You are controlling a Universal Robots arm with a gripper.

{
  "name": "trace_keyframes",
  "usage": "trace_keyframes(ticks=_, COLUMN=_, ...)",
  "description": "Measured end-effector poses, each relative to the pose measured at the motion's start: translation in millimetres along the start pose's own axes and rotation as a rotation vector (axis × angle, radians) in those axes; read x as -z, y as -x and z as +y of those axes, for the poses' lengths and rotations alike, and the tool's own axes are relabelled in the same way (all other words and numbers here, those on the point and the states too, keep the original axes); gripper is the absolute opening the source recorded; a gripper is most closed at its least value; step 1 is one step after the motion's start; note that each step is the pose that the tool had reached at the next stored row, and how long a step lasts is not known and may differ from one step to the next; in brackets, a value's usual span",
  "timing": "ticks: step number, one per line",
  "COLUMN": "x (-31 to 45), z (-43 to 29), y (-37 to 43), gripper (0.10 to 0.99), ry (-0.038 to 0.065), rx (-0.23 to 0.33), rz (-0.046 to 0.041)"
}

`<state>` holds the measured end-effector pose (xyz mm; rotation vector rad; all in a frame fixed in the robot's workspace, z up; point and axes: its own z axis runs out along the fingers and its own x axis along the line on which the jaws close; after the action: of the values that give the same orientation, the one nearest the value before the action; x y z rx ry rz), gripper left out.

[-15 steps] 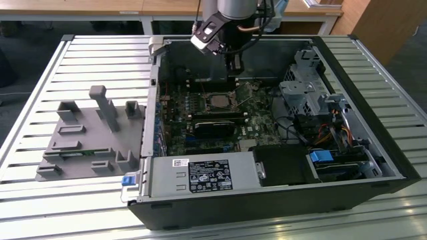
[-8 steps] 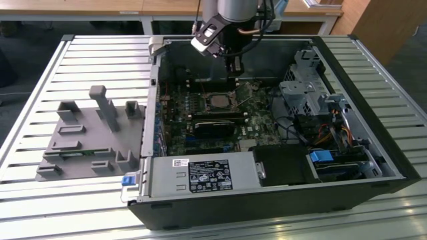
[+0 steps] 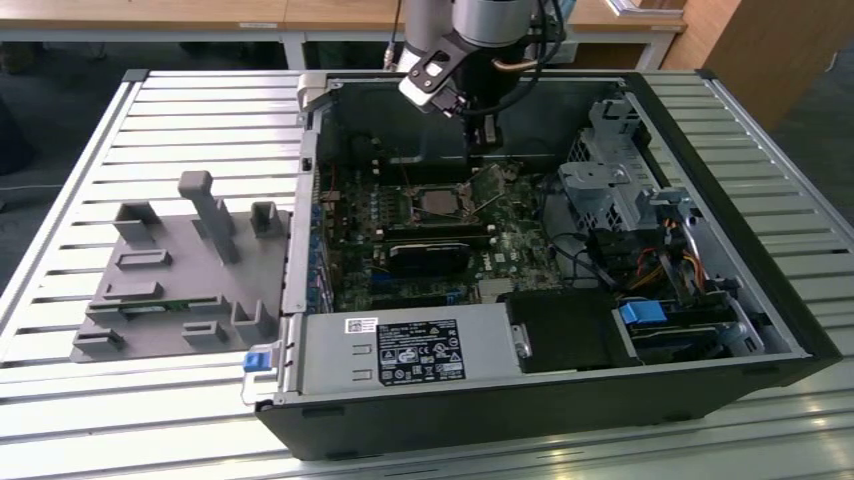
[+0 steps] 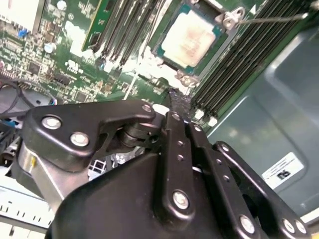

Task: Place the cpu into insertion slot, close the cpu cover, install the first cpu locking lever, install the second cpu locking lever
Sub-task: 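Close the cpu cover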

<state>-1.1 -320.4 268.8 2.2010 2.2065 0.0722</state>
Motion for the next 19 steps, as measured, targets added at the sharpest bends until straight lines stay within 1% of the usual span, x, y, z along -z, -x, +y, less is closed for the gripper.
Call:
trace_keyframes(ticks=2, x=-0.9, z=1.9, y=0.0, gripper=0.106, ry=0.000, rx=0.007, rz=0.0003)
trace_keyframes(ticks=4, x=-1.5, z=2.5, y=0.0, gripper=0.106, ry=0.000, rx=0.033, rz=0.0015)
trace_keyframes(ticks=6, x=-2.7, z=4.5, y=0.0, gripper=0.106, ry=-0.001, rx=0.045, rz=0.0023)
trace_keyframes(ticks=7, x=-3.3, z=6.3, y=0.0, gripper=0.106, ry=-0.001, rx=0.045, rz=0.0023)
trace_keyframes(ticks=8, x=-4.4, z=10.7, y=0.0, gripper=0.106, ry=-0.001, rx=0.045, rz=0.0023)
trace_keyframes(ticks=9, x=-5.0, z=13.2, y=0.0, gripper=0.106, ry=-0.002, rx=0.045, rz=0.0023)
trace_keyframes(ticks=13, x=-7.0, z=21.4, y=-0.1, gripper=0.106, ry=-0.005, rx=0.045, rz=0.0021)
trace_keyframes(ticks=19, x=-8.5, z=32.7, y=-0.3, gripper=0.106, ry=-0.013, rx=0.045, rz=0.0023)
